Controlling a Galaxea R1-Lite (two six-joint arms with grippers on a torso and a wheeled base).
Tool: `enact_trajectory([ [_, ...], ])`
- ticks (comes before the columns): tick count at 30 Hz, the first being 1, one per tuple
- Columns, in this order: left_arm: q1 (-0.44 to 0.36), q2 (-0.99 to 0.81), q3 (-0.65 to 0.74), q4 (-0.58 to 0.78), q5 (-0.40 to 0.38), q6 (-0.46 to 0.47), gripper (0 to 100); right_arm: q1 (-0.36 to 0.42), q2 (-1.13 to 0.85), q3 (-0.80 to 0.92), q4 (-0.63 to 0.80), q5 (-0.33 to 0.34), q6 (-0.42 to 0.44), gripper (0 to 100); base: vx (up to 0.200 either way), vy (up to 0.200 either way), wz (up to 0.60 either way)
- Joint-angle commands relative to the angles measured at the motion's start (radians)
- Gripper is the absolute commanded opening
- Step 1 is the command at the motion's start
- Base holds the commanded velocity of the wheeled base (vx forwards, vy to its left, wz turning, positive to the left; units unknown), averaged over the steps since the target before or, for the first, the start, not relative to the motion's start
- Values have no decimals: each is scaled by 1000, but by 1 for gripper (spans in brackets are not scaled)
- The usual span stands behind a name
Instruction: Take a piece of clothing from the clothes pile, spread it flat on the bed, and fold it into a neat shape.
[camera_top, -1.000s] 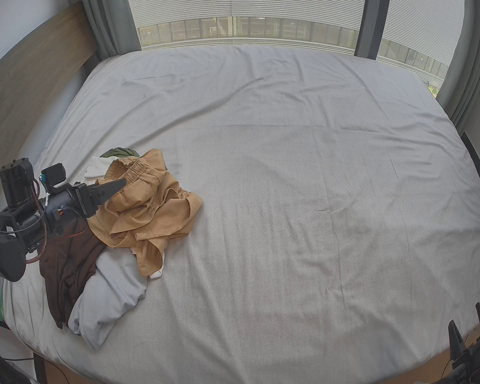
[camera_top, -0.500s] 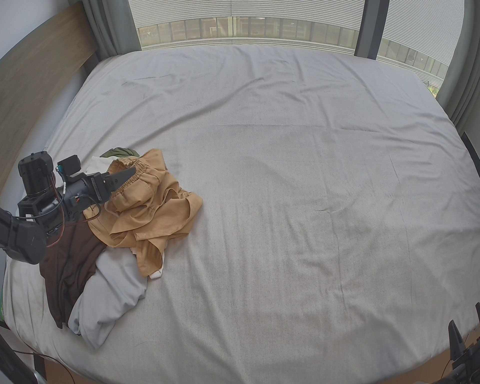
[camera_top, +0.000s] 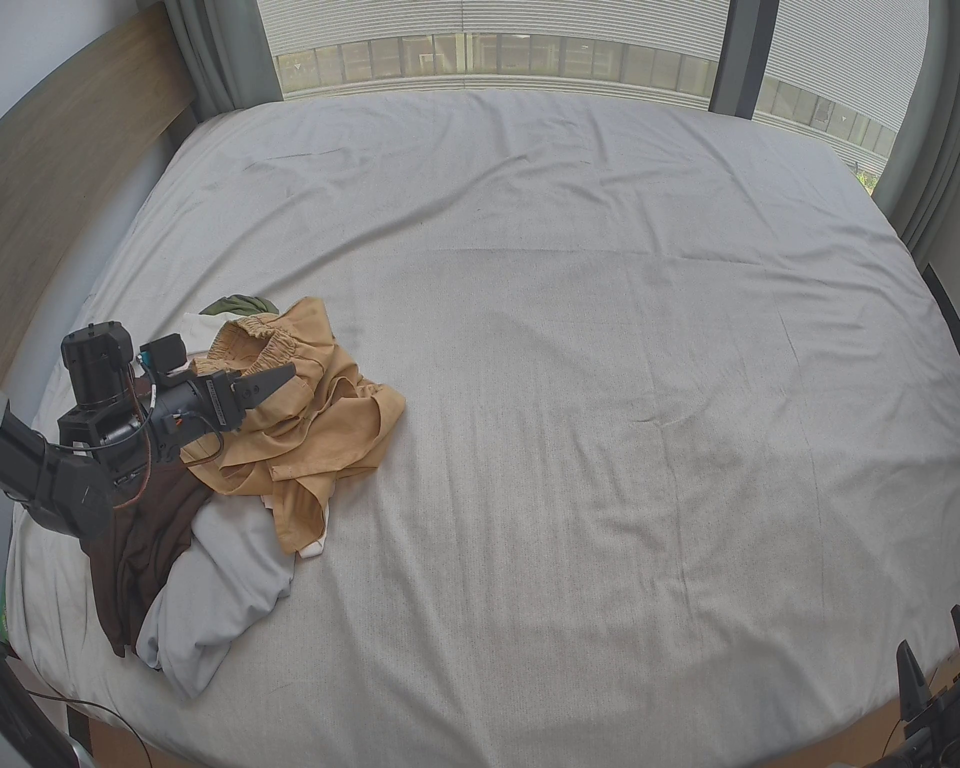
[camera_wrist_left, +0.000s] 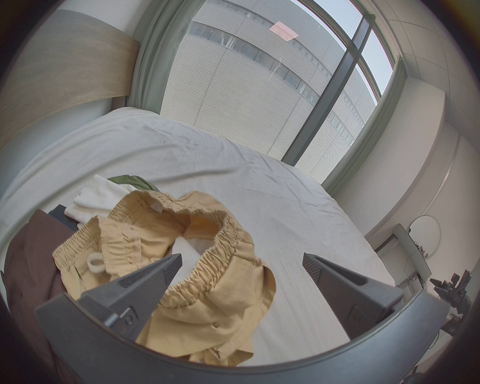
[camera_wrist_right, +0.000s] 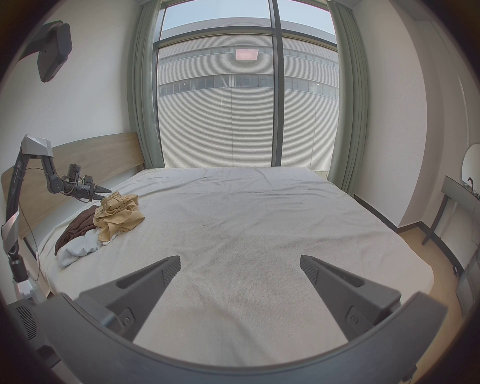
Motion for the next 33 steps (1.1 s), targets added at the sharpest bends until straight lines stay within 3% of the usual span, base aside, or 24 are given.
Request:
enact_trajectory([
  [1,-14,-46,75,7,-4,2,100,0,-16,18,0,0,0,100,0,0,0],
  [6,-16,-50,138,7,-10,7,100,0,-16,18,0,0,1,100,0,0,0],
  [19,-77,69,-79,-2,-15,-6,100,0,-16,18,0,0,1,100,0,0,0],
  [33,-82,120,-94,-10,-10,1,100,0,-16,18,0,0,1,100,0,0,0],
])
